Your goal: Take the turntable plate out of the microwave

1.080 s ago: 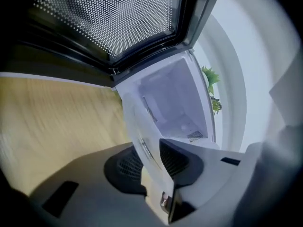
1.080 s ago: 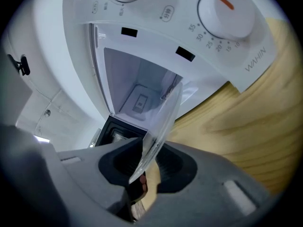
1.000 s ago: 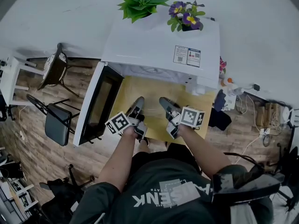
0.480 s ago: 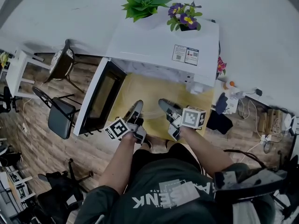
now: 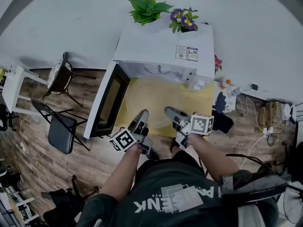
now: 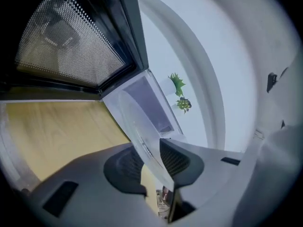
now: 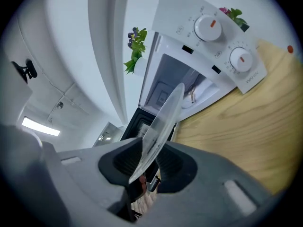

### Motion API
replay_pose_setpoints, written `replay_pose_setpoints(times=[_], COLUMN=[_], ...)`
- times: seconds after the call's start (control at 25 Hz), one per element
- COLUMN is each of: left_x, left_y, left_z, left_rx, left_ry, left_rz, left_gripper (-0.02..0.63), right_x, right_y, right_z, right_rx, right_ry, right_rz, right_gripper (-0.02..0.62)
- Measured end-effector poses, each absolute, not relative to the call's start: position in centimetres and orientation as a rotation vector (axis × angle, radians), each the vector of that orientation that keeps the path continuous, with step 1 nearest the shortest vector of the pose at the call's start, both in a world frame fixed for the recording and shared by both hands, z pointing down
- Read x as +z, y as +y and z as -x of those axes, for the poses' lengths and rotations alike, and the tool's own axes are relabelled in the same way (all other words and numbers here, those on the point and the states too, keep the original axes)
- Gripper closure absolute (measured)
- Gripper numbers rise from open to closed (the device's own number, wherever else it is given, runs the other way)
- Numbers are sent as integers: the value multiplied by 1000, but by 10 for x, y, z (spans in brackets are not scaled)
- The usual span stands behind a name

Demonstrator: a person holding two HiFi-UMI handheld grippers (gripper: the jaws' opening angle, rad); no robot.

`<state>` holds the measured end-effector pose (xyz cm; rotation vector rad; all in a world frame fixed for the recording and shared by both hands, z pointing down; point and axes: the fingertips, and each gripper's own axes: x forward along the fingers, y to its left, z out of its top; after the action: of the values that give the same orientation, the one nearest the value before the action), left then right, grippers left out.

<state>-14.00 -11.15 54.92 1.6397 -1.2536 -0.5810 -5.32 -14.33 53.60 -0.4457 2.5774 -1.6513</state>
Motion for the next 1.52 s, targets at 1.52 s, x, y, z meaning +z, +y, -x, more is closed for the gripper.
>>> replay_pose_setpoints(times=[1.52], left_x=[353], left_y=[-65], left_z=[79], left_rx=[-735], left_ry=[-1146], left_rz=[-1731], left_gripper=[518], right_x=[359], right_y=[-99], right_z=[6], right_rx=[-1491], right_ry=[2565], right_rz=[304], right_gripper=[505])
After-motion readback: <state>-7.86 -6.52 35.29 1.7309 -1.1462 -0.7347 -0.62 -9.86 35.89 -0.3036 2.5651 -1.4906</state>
